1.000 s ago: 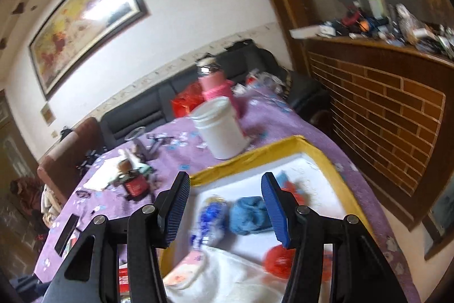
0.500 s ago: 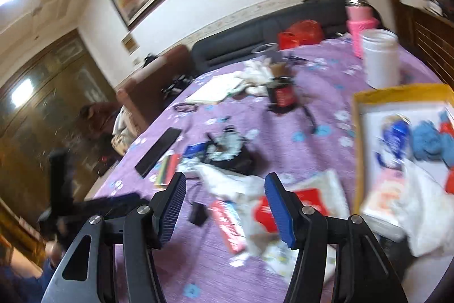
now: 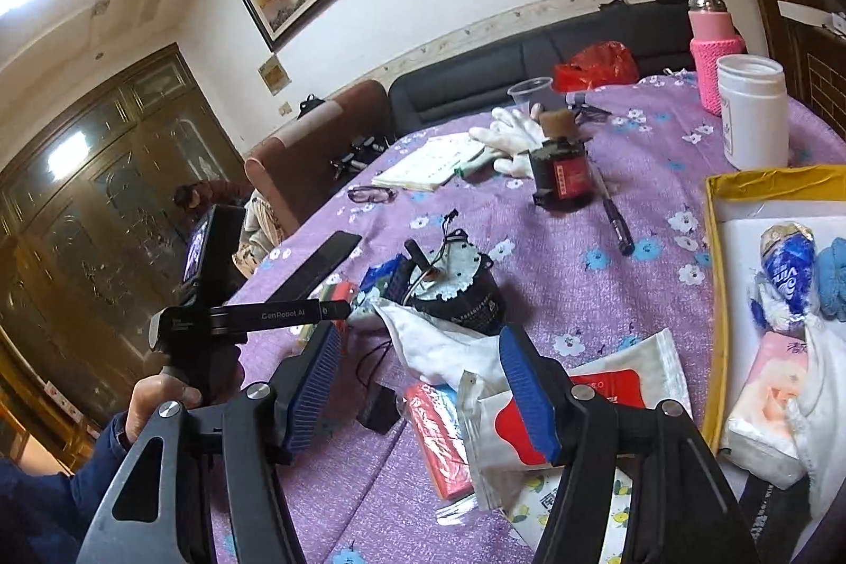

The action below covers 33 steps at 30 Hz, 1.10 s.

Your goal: Organize soft objects

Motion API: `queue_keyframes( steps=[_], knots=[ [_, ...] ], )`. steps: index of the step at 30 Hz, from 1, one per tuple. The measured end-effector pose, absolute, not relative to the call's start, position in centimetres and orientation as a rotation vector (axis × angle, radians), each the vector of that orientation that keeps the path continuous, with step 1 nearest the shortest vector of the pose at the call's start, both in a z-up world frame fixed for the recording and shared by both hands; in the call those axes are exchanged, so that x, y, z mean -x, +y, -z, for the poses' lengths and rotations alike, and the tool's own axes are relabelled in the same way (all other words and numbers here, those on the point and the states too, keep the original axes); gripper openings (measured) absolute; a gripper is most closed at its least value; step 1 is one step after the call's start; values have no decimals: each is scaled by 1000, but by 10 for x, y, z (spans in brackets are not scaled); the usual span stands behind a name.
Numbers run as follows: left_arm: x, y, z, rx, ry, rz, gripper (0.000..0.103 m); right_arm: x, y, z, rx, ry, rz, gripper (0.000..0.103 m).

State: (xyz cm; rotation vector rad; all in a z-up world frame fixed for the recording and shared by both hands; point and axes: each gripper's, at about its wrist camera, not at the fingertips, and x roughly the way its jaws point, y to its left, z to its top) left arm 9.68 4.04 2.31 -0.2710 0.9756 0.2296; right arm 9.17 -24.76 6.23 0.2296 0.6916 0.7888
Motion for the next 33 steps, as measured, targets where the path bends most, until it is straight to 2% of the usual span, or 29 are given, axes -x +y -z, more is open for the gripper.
queue_keyframes(
  steps=[2,10,18,20,21,24,29,33],
  knots=[
    [-97,38,-22,246,961,-229,37,-92,-242,-58,-200,707,-776,67],
    [-89,41,-27,227,951,-190,27,-90,-213,-59,-25,762,-699,68],
    [-75,47,-48,252,868,-172,27,-121,-159,-42,209,881,-632,69],
    [-73,50,-50,279,863,-145,27,-127,-152,-32,225,919,-597,45],
    [-73,51,-51,290,860,-131,27,-127,-150,-27,226,935,-588,17],
    [-71,49,-56,283,844,-118,27,-113,-155,-33,201,880,-581,11],
    [-69,40,-61,271,826,-70,27,-61,-172,-72,108,727,-677,11],
    [-67,33,-61,285,838,9,27,-16,-181,-73,71,748,-815,11]
  ],
)
